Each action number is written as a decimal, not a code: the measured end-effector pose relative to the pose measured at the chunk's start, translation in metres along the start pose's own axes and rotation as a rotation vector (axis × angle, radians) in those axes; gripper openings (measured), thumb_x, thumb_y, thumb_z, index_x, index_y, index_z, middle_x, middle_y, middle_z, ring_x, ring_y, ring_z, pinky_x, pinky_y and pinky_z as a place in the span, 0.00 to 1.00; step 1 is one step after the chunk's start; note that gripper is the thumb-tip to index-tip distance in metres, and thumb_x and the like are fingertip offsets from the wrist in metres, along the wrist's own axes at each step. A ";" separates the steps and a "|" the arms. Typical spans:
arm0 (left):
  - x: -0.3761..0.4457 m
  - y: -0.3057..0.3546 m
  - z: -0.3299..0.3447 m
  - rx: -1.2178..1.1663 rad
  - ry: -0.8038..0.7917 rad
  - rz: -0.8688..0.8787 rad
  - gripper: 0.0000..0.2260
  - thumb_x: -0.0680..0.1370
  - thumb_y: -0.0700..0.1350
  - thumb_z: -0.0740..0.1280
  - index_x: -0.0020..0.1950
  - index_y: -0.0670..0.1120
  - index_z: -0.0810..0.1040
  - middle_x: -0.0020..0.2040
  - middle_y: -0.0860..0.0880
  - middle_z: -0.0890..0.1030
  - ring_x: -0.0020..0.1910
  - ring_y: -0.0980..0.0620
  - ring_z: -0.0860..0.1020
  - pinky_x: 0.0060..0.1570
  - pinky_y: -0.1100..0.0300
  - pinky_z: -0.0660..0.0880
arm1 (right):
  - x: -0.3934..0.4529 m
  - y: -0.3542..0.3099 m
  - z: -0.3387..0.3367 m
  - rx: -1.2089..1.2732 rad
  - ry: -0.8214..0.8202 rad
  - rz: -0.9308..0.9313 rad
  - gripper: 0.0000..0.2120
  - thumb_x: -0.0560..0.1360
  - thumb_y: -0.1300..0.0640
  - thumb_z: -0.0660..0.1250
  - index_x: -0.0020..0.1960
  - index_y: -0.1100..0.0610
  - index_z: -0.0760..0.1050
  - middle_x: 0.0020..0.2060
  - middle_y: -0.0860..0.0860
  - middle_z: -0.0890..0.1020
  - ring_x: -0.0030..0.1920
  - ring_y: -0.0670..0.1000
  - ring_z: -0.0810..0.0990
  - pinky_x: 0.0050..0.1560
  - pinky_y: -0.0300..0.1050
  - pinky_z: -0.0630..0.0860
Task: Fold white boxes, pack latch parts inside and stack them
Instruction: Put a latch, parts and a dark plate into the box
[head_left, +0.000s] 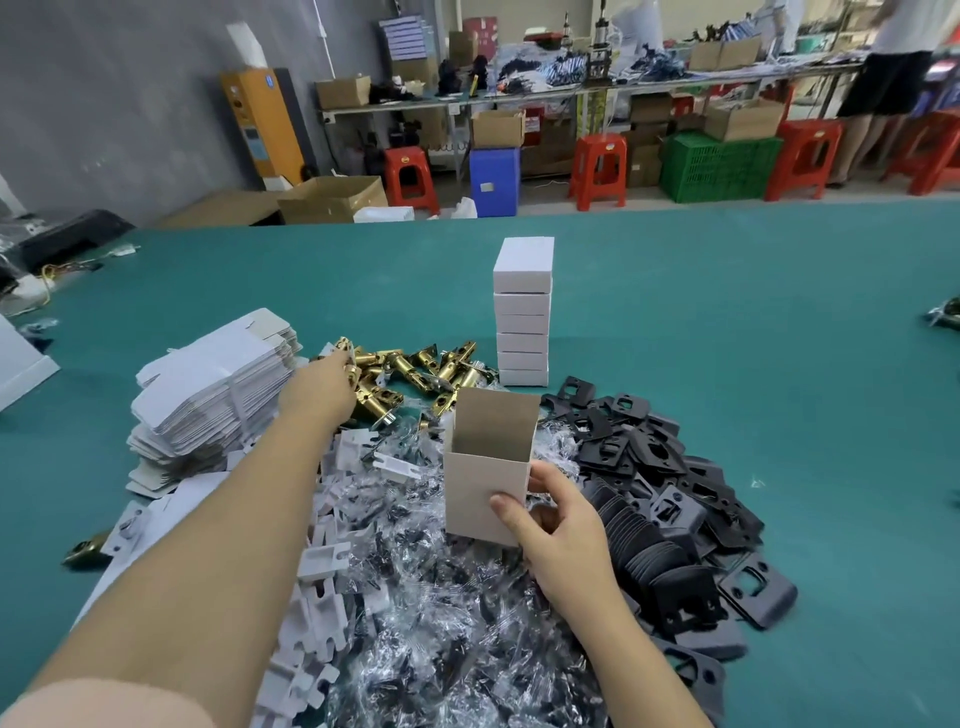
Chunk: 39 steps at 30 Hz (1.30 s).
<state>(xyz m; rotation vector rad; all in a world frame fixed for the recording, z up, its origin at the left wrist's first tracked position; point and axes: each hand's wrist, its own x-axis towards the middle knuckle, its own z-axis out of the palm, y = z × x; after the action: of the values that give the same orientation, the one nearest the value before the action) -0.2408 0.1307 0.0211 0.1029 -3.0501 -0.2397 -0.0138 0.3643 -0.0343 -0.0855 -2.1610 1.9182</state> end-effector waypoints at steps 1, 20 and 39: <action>0.002 -0.001 0.001 0.003 0.019 -0.014 0.21 0.80 0.37 0.63 0.72 0.53 0.71 0.48 0.44 0.76 0.45 0.43 0.76 0.34 0.55 0.73 | 0.000 0.000 0.000 -0.003 -0.002 0.005 0.17 0.77 0.49 0.75 0.54 0.27 0.75 0.53 0.32 0.82 0.46 0.44 0.83 0.41 0.37 0.80; -0.012 0.007 -0.063 -0.106 0.159 0.109 0.14 0.78 0.50 0.72 0.63 0.53 0.77 0.55 0.47 0.83 0.51 0.42 0.80 0.49 0.48 0.81 | 0.002 0.005 0.001 0.015 -0.011 0.015 0.14 0.73 0.41 0.72 0.56 0.28 0.76 0.53 0.35 0.83 0.48 0.48 0.83 0.47 0.51 0.84; -0.143 0.084 -0.191 -0.569 -0.129 0.704 0.07 0.77 0.43 0.74 0.52 0.50 0.79 0.42 0.59 0.87 0.42 0.48 0.85 0.50 0.45 0.82 | 0.002 0.005 0.002 0.014 -0.012 0.022 0.17 0.77 0.49 0.74 0.54 0.26 0.76 0.51 0.34 0.83 0.47 0.52 0.82 0.45 0.51 0.83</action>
<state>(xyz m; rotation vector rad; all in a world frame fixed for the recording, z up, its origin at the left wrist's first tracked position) -0.0869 0.1945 0.2116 -1.0119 -2.7658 -1.0366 -0.0171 0.3636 -0.0391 -0.0953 -2.1626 1.9511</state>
